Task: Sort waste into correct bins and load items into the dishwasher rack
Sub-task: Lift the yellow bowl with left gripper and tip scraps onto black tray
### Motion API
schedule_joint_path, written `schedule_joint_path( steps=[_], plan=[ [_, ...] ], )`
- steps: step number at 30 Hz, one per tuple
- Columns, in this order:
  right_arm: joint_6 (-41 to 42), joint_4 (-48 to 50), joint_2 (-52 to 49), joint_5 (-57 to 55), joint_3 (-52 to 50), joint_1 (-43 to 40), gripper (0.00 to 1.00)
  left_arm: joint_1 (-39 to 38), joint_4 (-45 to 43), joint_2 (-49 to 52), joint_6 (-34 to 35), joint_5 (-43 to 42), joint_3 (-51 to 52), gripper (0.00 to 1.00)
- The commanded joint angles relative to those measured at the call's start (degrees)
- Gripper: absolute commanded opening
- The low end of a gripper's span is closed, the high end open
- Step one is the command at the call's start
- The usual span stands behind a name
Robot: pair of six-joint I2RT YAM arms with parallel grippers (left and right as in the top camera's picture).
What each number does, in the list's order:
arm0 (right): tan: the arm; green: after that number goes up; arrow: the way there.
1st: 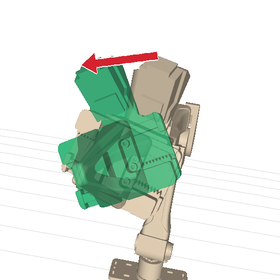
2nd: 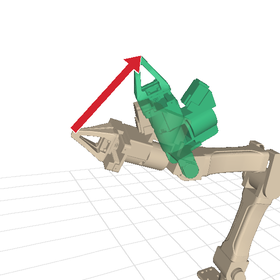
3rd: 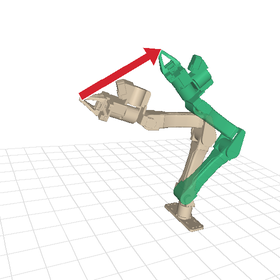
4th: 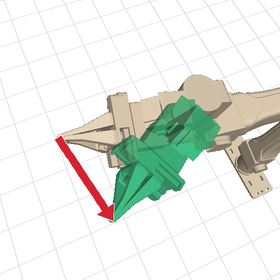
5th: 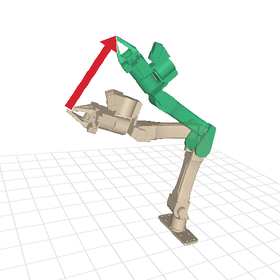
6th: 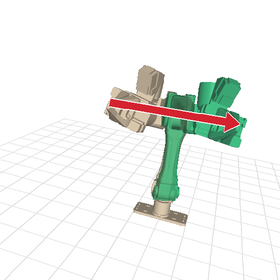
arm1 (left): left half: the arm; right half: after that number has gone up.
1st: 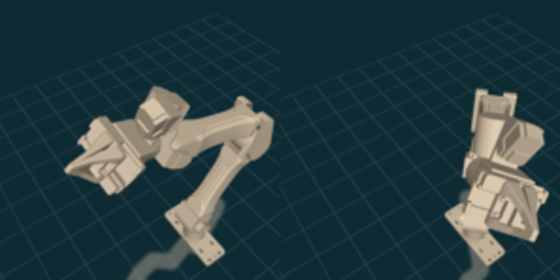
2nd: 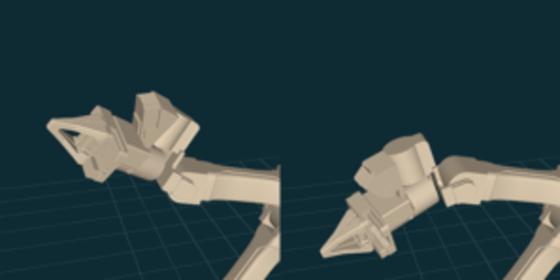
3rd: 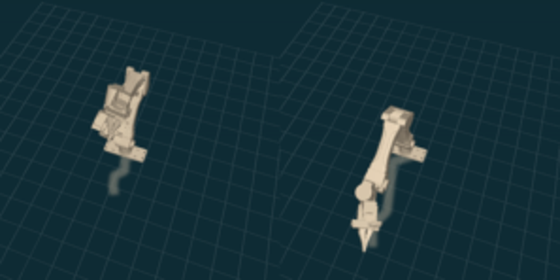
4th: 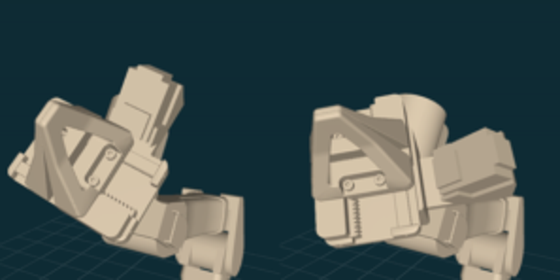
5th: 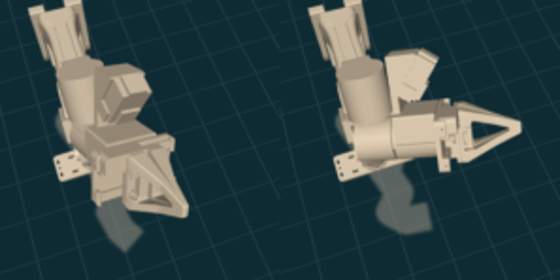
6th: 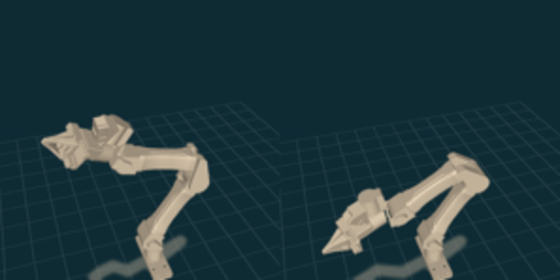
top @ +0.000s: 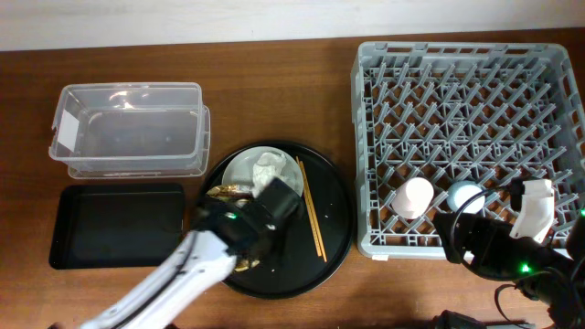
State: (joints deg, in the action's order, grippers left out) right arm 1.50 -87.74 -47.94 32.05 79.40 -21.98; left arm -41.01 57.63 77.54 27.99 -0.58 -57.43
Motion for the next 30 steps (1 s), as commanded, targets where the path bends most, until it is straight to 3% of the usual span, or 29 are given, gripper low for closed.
schedule_joint_path(
  steps=[1,8,14,20,21,29,30],
  plan=[
    [-0.2,0.1,0.0,0.7,0.3,-0.1,0.91,11.5,2.6,-5.7,-10.8,-12.9,-3.1,0.0],
    [-0.2,0.1,0.0,0.7,0.3,-0.1,0.91,47.0,6.5,-4.2,-30.8,-35.5,-3.0,0.0],
    [-0.2,0.1,0.0,0.4,0.3,-0.1,0.91,67.6,7.2,7.8,-44.7,-59.2,-3.0,0.0],
    [-0.2,0.1,0.0,0.3,0.3,-0.1,0.91,78.9,11.0,21.0,-52.2,-76.2,-3.0,0.0],
    [-0.2,0.1,0.0,0.3,0.3,-0.1,0.91,80.2,14.7,23.2,-56.7,-78.1,-3.0,0.0],
    [-0.2,0.0,0.0,0.3,0.3,-0.1,0.91,84.8,19.4,24.6,-65.8,-78.5,-3.0,0.0],
    [-0.2,0.0,0.0,0.3,0.3,-0.1,0.91,85.1,18.7,24.9,-63.3,-78.3,-3.0,0.0]
  ],
)
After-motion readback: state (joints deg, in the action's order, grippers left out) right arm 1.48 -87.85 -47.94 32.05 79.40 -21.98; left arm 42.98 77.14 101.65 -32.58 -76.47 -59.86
